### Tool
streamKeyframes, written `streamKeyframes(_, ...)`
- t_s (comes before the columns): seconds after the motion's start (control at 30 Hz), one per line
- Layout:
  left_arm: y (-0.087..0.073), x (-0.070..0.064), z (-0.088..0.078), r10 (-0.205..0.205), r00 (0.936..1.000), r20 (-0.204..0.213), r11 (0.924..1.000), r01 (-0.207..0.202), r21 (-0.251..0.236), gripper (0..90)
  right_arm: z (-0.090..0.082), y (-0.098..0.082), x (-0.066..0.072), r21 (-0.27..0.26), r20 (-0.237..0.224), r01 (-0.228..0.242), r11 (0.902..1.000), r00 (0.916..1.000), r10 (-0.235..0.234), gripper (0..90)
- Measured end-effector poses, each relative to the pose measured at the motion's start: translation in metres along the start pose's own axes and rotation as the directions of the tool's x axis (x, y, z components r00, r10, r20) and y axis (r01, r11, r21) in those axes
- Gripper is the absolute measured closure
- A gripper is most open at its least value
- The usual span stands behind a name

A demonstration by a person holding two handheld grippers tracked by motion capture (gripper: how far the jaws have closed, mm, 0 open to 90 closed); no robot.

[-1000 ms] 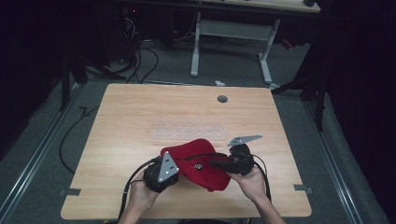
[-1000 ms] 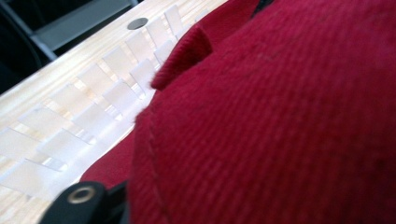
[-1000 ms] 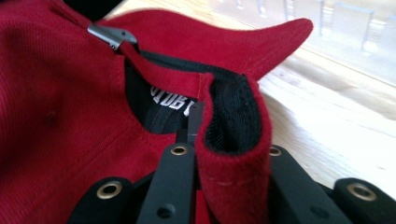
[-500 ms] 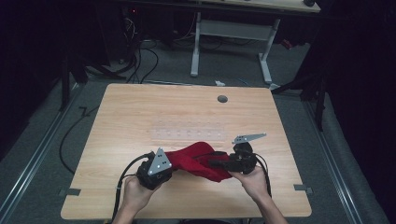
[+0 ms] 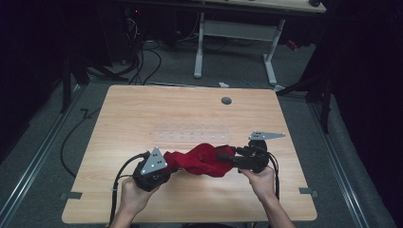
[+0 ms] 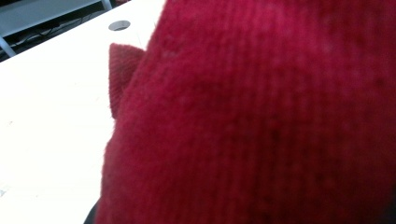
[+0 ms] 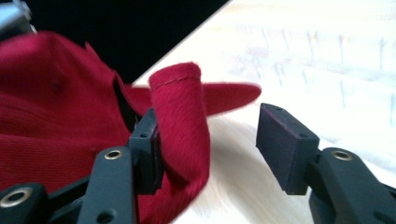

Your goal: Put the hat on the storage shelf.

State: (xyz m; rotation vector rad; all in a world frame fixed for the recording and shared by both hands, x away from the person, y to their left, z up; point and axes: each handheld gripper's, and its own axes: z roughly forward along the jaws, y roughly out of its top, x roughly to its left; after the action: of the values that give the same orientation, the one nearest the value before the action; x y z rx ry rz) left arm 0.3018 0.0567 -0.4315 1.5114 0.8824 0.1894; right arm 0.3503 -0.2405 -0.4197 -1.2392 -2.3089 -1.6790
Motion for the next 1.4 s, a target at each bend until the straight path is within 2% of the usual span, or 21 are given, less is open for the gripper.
streamKeyframes(0.17,0.001,0.005,-0.005,-0.003,0.9996,-0.029,1.0,0.003,-0.003,87.1,-0.015,0.004,-0.004,-0.103,-0.018,-0.028,0.9943,0.9995,0.026,41.6)
streamKeyframes(0.37,0.009,0.012,-0.012,-0.032,0.9987,-0.041,0.9992,0.031,-0.025,87.0,-0.038,-0.002,-0.016,-0.208,0.044,-0.03,0.9778,0.9983,0.039,41.2)
streamKeyframes(0.47,0.014,0.016,-0.014,-0.055,0.9971,-0.052,0.9978,0.053,-0.04,87.0,-0.045,-0.01,-0.021,-0.231,0.1,-0.012,0.9729,0.9944,0.036,41.0)
streamKeyframes(0.5,0.015,0.018,-0.015,-0.061,0.9966,-0.054,0.9973,0.059,-0.045,86.9,-0.046,-0.017,-0.025,-0.211,0.166,0.015,0.9773,0.986,0.02,40.9)
streamKeyframes(0.53,0.018,0.02,-0.017,-0.081,0.9951,-0.057,0.9953,0.077,-0.058,86.9,-0.044,-0.021,-0.027,-0.193,0.202,0.025,0.9809,0.9794,0.014,40.7)
streamKeyframes(0.57,0.018,0.02,-0.017,-0.081,0.9951,-0.057,0.9953,0.077,-0.058,86.9,-0.044,-0.021,-0.027,-0.193,0.202,0.025,0.9809,0.9794,0.014,40.7)
streamKeyframes(0.63,0.021,0.022,-0.018,-0.098,0.9933,-0.061,0.9933,0.094,-0.067,86.9,-0.038,-0.03,-0.034,-0.145,0.272,0.042,0.9886,0.9622,-0.001,40.6)
streamKeyframes(0.67,0.023,0.025,-0.018,-0.11,0.9913,-0.072,0.9916,0.105,-0.076,86.8,-0.031,-0.041,-0.041,-0.092,0.345,0.064,0.9937,0.9381,-0.028,40.6)
streamKeyframes(0.7,0.023,0.025,-0.018,-0.11,0.9913,-0.072,0.9916,0.105,-0.076,86.8,-0.031,-0.041,-0.041,-0.092,0.345,0.064,0.9937,0.9381,-0.028,40.6)
streamKeyframes(0.8,0.025,0.03,-0.017,-0.121,0.9886,-0.09,0.9902,0.114,-0.081,86.8,-0.018,-0.057,-0.052,-0.012,0.433,0.081,0.9966,0.8989,-0.068,41.0)
streamKeyframes(0.87,0.027,0.033,-0.017,-0.139,0.9857,-0.096,0.9874,0.13,-0.09,86.7,-0.01,-0.066,-0.058,0.034,0.469,0.072,0.9968,0.8796,-0.079,41.2)
streamKeyframes(0.93,0.029,0.036,-0.017,-0.154,0.9833,-0.098,0.9846,0.144,-0.099,86.6,-0.006,-0.072,-0.064,0.066,0.507,0.073,0.9952,0.8565,-0.096,41.7)
streamKeyframes(0.97,0.03,0.036,-0.017,-0.164,0.9818,-0.096,0.9824,0.154,-0.106,86.6,-0.005,-0.074,-0.066,0.072,0.52,0.07,0.995,0.8486,-0.097,41.8)
streamKeyframes(1.0,0.032,0.038,-0.017,-0.172,0.9805,-0.095,0.9807,0.161,-0.11,86.6,-0.004,-0.075,-0.068,0.072,0.527,0.073,0.9947,0.8442,-0.1,41.7)
streamKeyframes(1.07,0.035,0.04,-0.017,-0.191,0.9774,-0.091,0.9761,0.18,-0.123,86.5,-0.003,-0.078,-0.07,0.086,0.551,0.071,0.9938,0.8275,-0.106,41.7)
streamKeyframes(1.17,0.041,0.044,-0.017,-0.219,0.9717,-0.089,0.9684,0.205,-0.142,86.4,0.0,-0.081,-0.074,0.108,0.575,0.093,0.9899,0.8066,-0.138,41.7)
streamKeyframes(1.27,0.047,0.047,-0.017,-0.227,0.9691,-0.097,0.9648,0.21,-0.159,86.4,0.004,-0.084,-0.076,0.123,0.592,0.086,0.9887,0.7935,-0.143,41.3)
streamKeyframes(1.3,0.05,0.048,-0.018,-0.234,0.9676,-0.095,0.9624,0.216,-0.164,86.4,0.007,-0.086,-0.078,0.144,0.6,0.091,0.9854,0.7839,-0.16,41.1)
streamKeyframes(1.33,0.052,0.049,-0.018,-0.24,0.9662,-0.094,0.9602,0.222,-0.17,86.4,0.007,-0.086,-0.078,0.144,0.6,0.091,0.9854,0.7839,-0.16,41.1)
streamKeyframes(1.4,0.055,0.051,-0.018,-0.256,0.9622,-0.092,0.9542,0.237,-0.183,86.3,0.01,-0.089,-0.08,0.169,0.608,0.086,0.9819,0.7747,-0.172,40.9)
